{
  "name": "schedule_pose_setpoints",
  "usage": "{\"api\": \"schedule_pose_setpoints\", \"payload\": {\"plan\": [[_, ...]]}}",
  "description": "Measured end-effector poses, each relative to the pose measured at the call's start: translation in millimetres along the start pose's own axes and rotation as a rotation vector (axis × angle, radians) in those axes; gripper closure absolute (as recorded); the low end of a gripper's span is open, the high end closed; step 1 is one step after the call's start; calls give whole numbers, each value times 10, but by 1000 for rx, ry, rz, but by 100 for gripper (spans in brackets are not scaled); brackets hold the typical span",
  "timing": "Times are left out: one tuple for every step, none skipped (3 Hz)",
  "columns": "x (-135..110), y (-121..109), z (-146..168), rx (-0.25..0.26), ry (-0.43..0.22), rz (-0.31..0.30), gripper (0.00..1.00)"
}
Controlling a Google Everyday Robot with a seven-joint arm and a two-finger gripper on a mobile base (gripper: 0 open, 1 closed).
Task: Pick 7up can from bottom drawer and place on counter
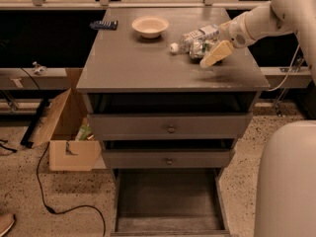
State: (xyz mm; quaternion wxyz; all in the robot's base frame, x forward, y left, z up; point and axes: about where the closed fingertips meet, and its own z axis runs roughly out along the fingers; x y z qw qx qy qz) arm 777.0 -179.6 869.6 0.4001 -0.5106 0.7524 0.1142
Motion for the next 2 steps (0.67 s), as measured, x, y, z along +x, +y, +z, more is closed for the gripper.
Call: {"api": "schedule_pose_setpoints", "payload": {"plan": [[-12, -26, -251, 18, -22, -25, 0], [31, -54, -683, 62, -32, -61, 0]]}}
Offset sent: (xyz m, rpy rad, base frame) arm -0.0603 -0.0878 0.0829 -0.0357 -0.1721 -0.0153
